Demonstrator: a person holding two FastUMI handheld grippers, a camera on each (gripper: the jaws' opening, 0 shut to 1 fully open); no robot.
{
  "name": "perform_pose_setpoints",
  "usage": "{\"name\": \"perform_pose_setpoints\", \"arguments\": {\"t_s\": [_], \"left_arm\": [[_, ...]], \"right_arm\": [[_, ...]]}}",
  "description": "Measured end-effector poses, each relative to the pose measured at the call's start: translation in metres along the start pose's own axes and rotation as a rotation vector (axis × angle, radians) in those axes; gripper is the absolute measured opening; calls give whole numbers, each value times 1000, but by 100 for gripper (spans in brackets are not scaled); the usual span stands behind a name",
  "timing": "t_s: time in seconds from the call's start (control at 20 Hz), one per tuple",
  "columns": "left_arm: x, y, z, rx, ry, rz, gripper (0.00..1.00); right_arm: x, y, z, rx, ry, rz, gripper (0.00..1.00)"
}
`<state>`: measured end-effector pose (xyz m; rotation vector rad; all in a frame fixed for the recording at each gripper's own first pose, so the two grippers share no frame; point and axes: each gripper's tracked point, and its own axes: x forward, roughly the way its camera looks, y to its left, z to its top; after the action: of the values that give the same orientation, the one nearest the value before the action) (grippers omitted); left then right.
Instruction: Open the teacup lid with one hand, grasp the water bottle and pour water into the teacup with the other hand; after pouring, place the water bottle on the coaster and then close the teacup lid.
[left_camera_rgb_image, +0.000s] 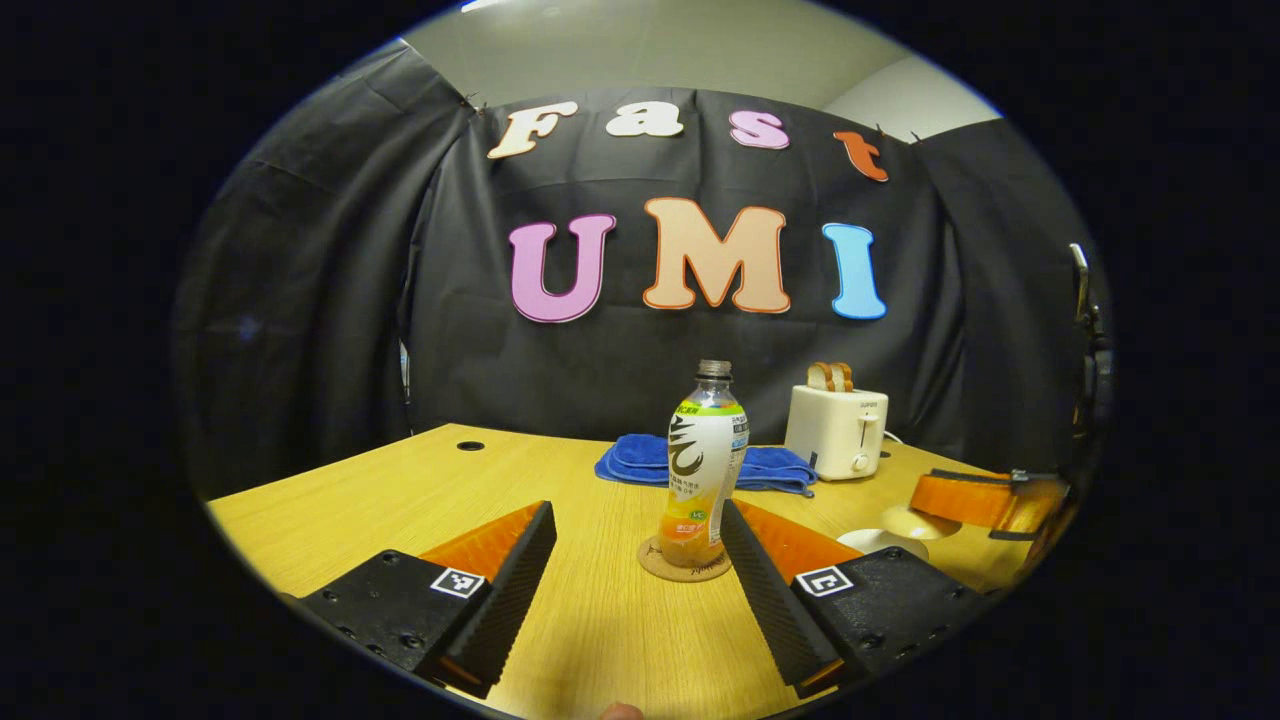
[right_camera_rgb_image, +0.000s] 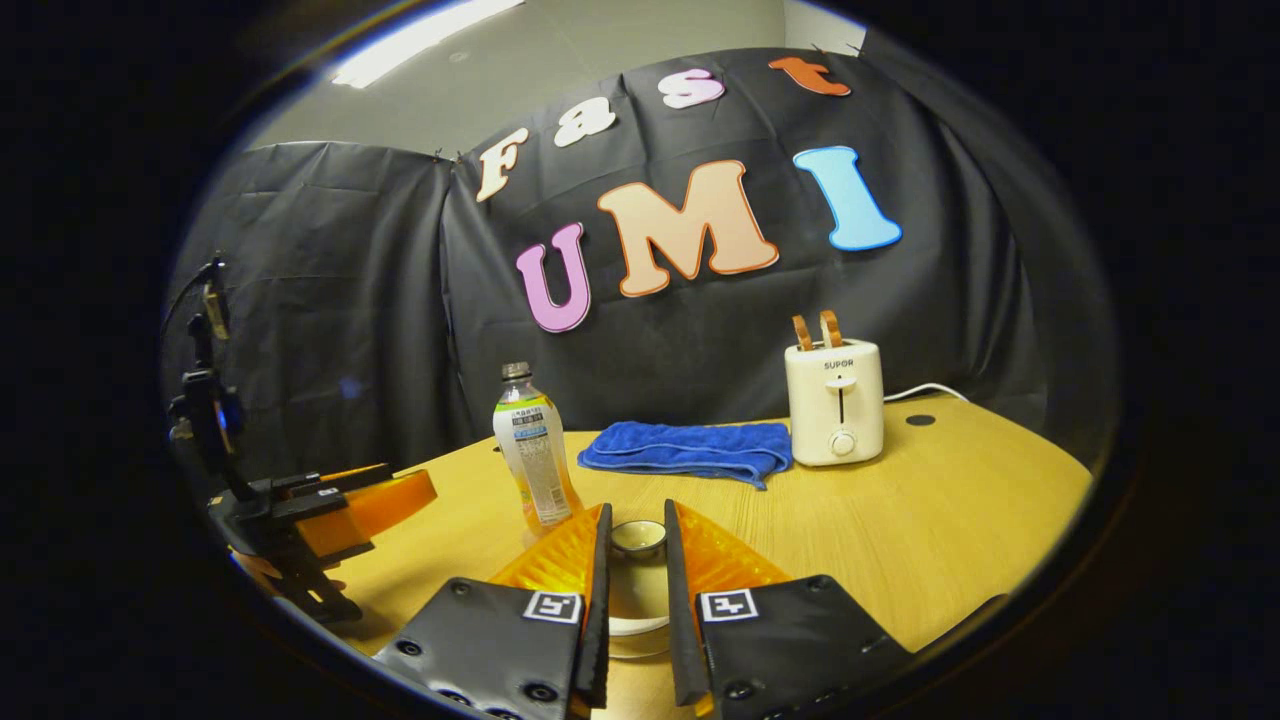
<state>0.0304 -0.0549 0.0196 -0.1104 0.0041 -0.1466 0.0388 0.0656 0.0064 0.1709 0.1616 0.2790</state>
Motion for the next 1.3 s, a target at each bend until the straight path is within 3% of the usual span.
{"name": "perform_pose_setpoints", "arguments": {"t_s": [0.4,1.1,1.25,1.3], "left_arm": [[-16,0,2,-13,-21,-2,96],[-19,-4,0,-32,-21,-5,96],[-20,-3,-5,-27,-9,-1,96],[-19,-4,-6,-26,-7,0,96]], "right_arm": [[20,2,-23,-23,52,-25,29],[11,7,-34,-76,56,-35,29],[9,6,-33,-82,51,-45,35],[8,7,-32,-82,44,-44,46]]}}
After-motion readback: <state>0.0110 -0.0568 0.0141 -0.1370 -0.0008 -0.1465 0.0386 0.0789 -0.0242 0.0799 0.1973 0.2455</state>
